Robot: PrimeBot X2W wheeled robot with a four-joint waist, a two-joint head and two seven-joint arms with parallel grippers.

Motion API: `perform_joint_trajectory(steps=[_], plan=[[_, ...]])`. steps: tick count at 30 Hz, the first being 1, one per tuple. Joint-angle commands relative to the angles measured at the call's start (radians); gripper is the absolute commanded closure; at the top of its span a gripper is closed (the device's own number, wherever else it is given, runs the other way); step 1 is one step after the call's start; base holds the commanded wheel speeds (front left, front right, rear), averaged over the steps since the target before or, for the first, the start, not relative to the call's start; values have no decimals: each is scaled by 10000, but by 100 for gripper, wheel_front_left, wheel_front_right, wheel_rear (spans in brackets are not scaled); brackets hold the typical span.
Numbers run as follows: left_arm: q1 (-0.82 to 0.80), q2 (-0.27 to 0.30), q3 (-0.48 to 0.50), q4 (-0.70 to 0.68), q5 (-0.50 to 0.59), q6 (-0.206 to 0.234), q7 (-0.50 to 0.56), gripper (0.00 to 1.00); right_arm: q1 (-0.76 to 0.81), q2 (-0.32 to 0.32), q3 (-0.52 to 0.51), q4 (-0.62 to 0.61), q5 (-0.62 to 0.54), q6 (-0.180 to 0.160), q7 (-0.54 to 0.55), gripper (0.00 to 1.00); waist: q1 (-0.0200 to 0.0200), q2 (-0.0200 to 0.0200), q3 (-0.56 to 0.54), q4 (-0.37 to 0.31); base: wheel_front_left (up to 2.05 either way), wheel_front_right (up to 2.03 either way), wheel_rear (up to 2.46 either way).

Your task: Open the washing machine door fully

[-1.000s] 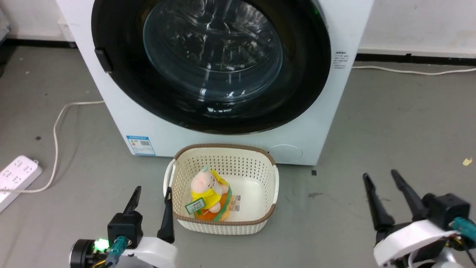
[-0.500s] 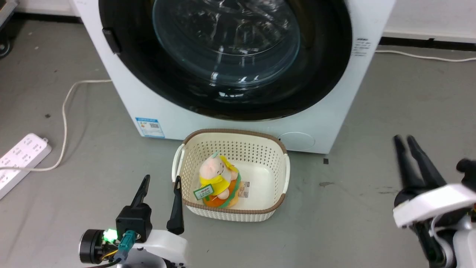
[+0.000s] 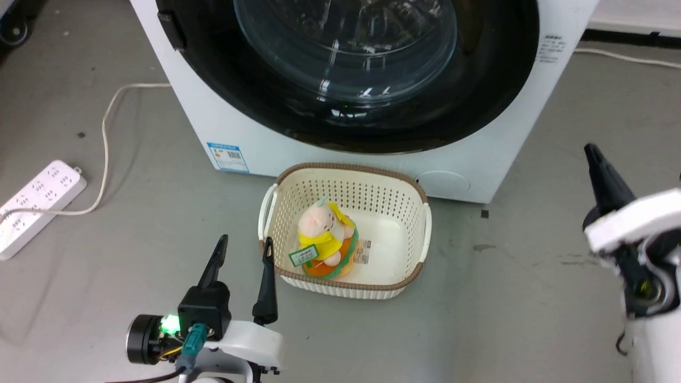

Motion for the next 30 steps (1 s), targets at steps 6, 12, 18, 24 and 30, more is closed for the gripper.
perform_joint_trajectory(steps=[6,12,18,24,30], plan=[[-396,10,-380,-69,-102,299,-250,0,-2279,-641,-256,2279,1163,-1,802,100,-1,0,522,239,0,0,0],[-575,11,-658,-105,-175,522,-396,0,-3849,-940,-276,3782,1857,-2,1462,100,-1,0,930,423,0,0,0],[-750,12,-923,-137,-263,713,-522,0,-5186,-1226,-308,4973,2420,-2,1856,100,-1,0,1263,602,0,0,0],[-924,13,-1198,-106,-367,863,-647,0,-6372,-1569,-309,5899,2924,-3,2193,100,-1,0,1551,821,0,0,0],[-1048,14,-1497,-102,-463,1032,-773,0,-7456,-1912,-361,6683,3465,-3,2641,100,-1,0,1825,1050,0,0,0]])
